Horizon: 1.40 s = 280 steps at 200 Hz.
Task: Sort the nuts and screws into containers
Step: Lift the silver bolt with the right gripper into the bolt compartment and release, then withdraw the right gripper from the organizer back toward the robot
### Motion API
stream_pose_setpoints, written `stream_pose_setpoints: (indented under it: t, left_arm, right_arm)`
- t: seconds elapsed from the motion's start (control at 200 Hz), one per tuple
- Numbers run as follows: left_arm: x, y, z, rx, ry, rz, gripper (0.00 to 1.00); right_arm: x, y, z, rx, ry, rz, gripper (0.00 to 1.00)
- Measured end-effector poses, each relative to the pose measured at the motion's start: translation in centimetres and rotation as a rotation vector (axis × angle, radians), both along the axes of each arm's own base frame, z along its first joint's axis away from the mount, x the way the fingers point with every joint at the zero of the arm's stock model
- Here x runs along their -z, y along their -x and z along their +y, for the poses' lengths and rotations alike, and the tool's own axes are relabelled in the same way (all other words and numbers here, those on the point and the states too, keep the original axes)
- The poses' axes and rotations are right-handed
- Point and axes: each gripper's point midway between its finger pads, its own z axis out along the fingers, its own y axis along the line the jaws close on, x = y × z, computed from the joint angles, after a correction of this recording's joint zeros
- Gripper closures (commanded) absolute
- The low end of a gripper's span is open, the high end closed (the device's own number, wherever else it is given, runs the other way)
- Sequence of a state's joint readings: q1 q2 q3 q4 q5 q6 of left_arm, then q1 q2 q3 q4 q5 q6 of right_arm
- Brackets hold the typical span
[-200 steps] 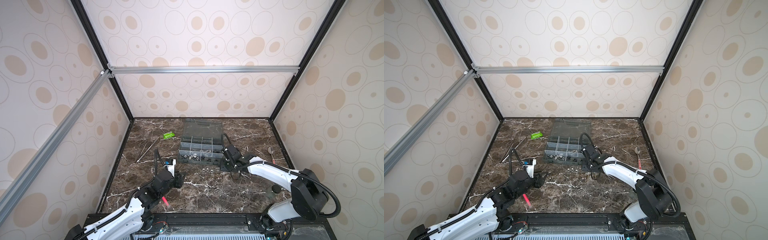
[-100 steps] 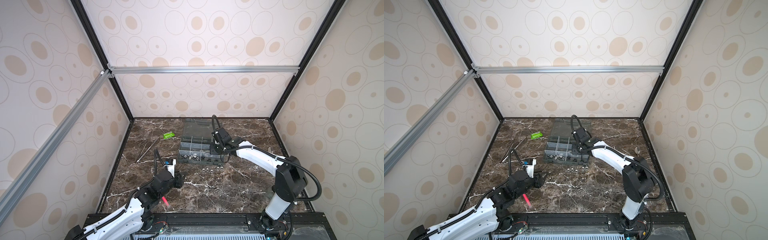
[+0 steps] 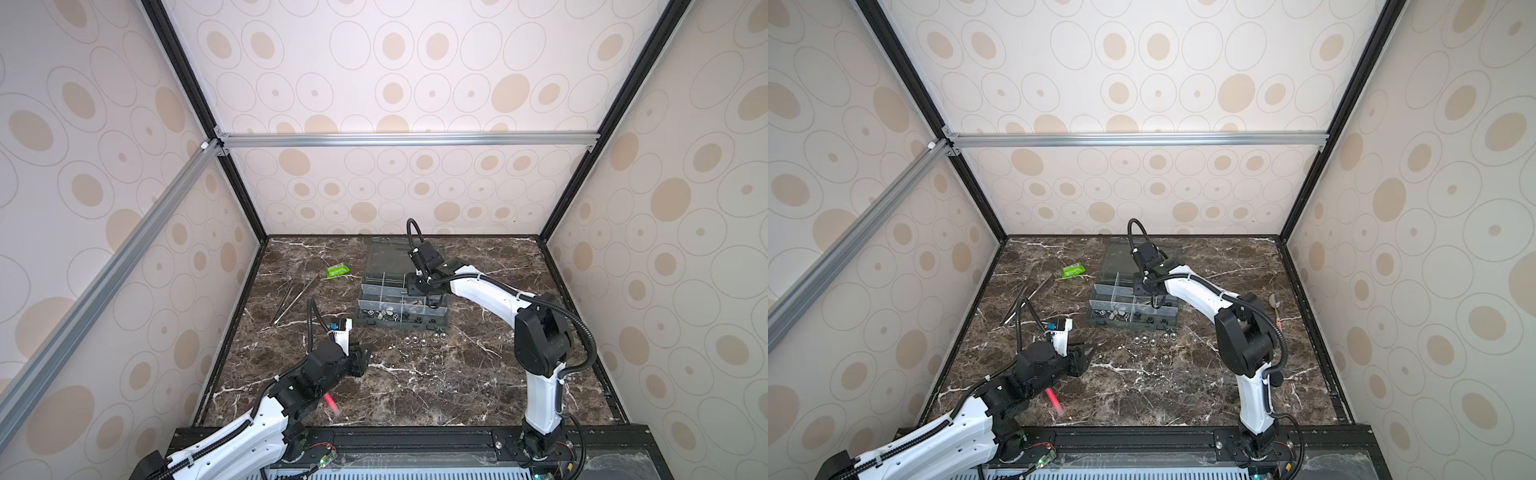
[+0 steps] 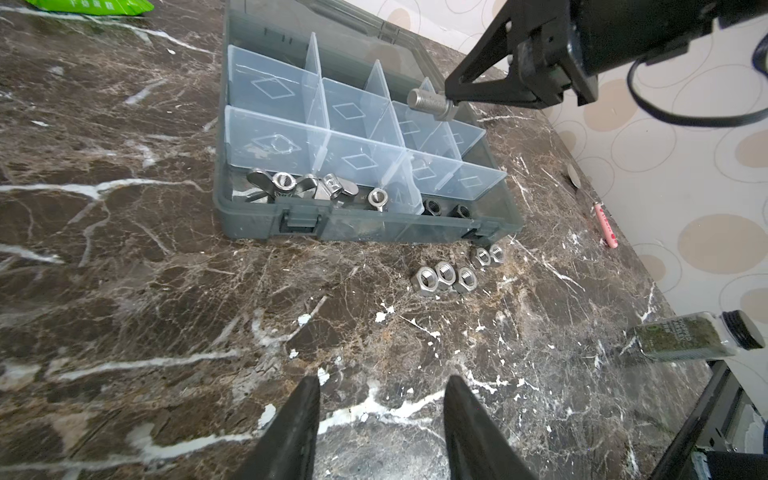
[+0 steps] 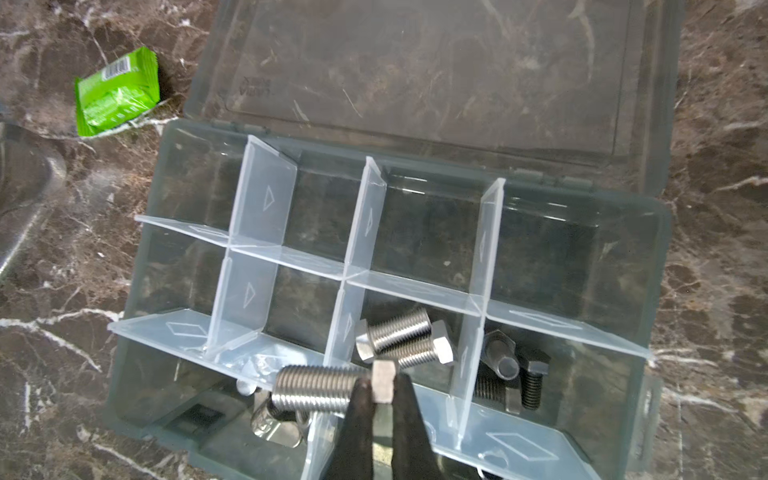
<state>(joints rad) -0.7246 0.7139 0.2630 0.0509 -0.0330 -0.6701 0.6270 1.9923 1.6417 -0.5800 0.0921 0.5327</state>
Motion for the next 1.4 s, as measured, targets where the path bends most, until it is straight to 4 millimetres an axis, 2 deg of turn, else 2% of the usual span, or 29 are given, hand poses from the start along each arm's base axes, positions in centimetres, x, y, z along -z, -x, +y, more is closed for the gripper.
stream_pose_setpoints:
  t: [0.215, 0.37, 0.49, 0.8, 0.98, 1.215, 1.4]
  left_arm:
    - [0.0, 0.1, 0.1, 0.000, 0.008, -0.004, 0.51]
    - [0.1, 0.2, 0.1, -0.003, 0.012, 0.002, 0.51]
    - [0.1, 0.2, 0.1, -0.003, 0.016, 0.004, 0.51]
    - [0.0, 0.2, 0.0, -0.002, 0.025, 0.009, 0.51]
    - [-0.1, 0.1, -0.1, -0.003, 0.030, 0.005, 0.51]
    - [0.6, 0.1, -0.2, -0.002, 0.015, 0.023, 0.50]
    - [1.7, 0.1, -0.3, 0.005, -0.009, 0.056, 0.50]
  right_arm:
    - [0.4, 0.1, -0.5, 0.009, 0.022, 0.009, 0.91]
    - [0.8, 0.2, -0.9, 0.019, 0.030, 0.019, 0.73]
    - [1.2, 0.2, -1.3, 0.023, 0.039, 0.027, 0.66]
    - [1.3, 0.5, -1.6, 0.026, 0.038, 0.030, 0.61]
    - [0.9, 1.6, -2.4, 0.026, 0.029, 0.029, 0.60]
    - [-1.2, 3.9, -3.7, 0.026, -0.016, -0.002, 0.60]
    - [-1.9, 6.9, -6.1, 0.052, -0.021, -0.016, 0.60]
